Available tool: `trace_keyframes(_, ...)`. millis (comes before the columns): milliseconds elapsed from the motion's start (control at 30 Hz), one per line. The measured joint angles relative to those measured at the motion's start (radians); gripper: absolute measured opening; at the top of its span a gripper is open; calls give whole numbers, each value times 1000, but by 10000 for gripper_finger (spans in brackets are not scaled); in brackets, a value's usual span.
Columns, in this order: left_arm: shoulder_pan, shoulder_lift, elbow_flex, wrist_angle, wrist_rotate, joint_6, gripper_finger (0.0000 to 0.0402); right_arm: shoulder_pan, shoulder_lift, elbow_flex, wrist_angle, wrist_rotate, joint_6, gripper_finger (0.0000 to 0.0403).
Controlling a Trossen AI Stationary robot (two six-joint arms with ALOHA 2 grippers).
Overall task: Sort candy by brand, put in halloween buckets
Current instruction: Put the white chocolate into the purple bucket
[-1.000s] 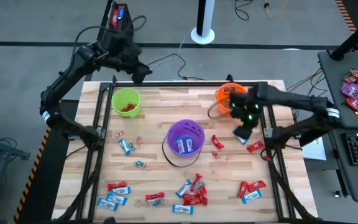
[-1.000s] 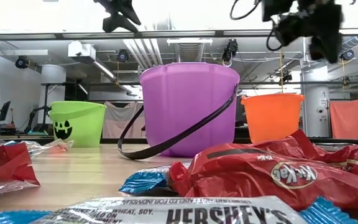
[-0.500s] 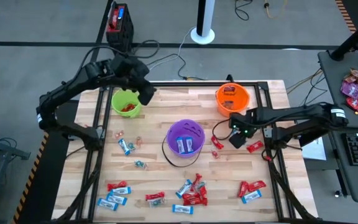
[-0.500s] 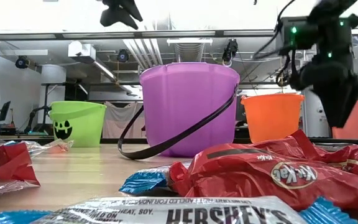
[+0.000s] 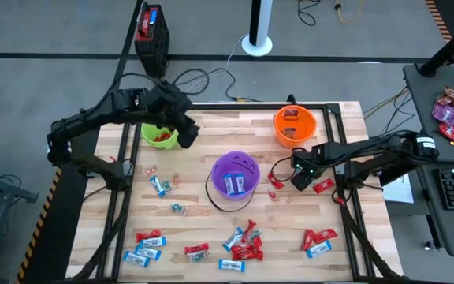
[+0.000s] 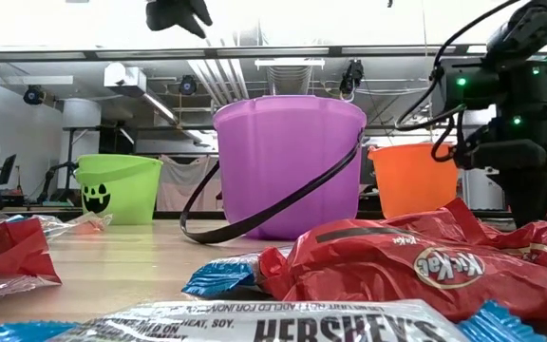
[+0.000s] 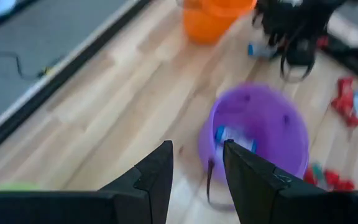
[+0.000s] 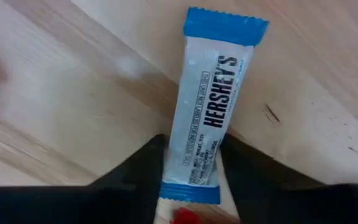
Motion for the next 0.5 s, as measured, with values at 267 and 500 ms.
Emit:
trace_keyframes(267, -114, -30, -175, -98, 2, -60, 125, 16, -39, 53, -30, -69, -23, 29)
trace_keyframes(500, -263, -113, -455, 92, 15, -292, 125, 50, -152, 260, -68, -140, 22, 35)
